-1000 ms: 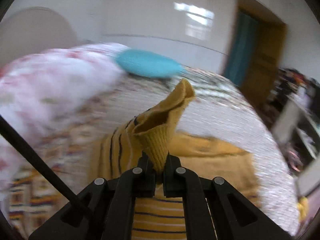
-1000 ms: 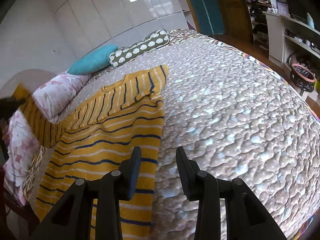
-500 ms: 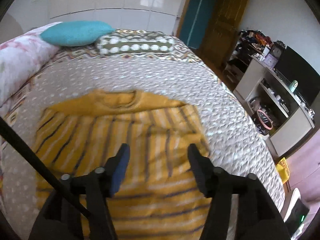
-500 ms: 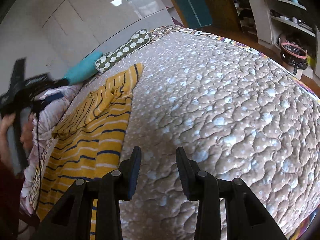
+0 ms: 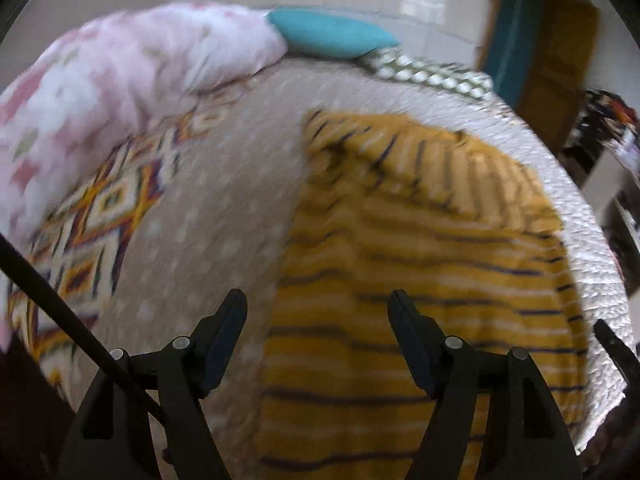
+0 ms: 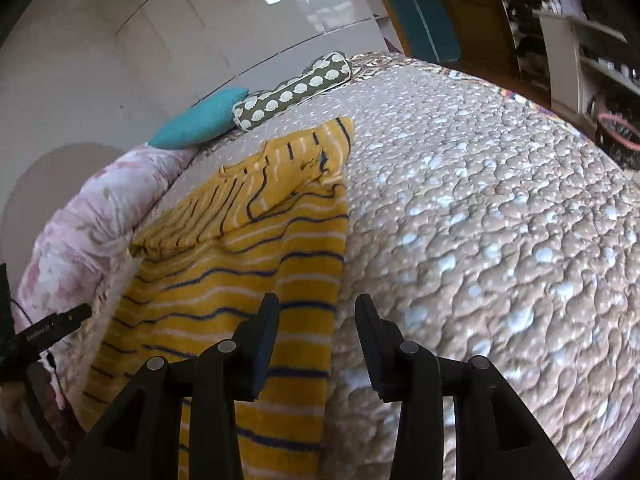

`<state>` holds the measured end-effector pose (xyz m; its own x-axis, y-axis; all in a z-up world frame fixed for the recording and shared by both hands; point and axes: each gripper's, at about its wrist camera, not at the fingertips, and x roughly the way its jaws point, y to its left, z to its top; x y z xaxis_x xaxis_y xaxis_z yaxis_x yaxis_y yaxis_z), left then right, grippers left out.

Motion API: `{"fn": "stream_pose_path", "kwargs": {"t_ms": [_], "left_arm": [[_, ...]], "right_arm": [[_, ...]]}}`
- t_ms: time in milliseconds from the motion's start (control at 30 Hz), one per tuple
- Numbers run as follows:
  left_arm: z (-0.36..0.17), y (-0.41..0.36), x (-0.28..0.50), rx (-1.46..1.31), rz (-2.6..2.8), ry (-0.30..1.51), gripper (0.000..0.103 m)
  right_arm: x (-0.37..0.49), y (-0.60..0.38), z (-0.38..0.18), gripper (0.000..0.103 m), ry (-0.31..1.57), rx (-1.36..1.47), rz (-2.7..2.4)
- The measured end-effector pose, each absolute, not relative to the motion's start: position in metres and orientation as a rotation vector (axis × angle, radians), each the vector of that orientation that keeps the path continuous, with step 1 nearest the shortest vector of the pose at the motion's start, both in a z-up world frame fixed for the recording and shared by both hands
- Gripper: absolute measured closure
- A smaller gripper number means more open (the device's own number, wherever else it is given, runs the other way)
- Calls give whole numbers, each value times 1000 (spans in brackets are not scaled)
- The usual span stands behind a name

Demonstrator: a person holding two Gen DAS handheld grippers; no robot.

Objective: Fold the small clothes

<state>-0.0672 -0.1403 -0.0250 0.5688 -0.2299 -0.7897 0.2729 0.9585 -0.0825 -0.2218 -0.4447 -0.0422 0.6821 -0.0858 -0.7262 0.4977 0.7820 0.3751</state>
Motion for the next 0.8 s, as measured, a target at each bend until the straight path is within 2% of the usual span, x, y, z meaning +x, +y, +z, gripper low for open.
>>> {"fn": "stream_pose_path", "kwargs": {"t_ms": [167,267,367,700,800], "left_arm": [[-47,-144,-89,33,-301,994,31],[-50,-163,-102,86,-303,998,31],[-50,-184,-112,127,-307,997,31],[-67,-228,-113,190,-223,984,15],[-70,-235,-114,228,-200,976,10]], "right_arm": [[-234,-431,-45,60,768,498,-401],[-245,-426,-47,53,771,439,-433],[-258,-427,-52,53,773,404,-466],[-282,-441,-65,52,713,346,-521],[-281,-431,-69,47,693,276,-529]]}}
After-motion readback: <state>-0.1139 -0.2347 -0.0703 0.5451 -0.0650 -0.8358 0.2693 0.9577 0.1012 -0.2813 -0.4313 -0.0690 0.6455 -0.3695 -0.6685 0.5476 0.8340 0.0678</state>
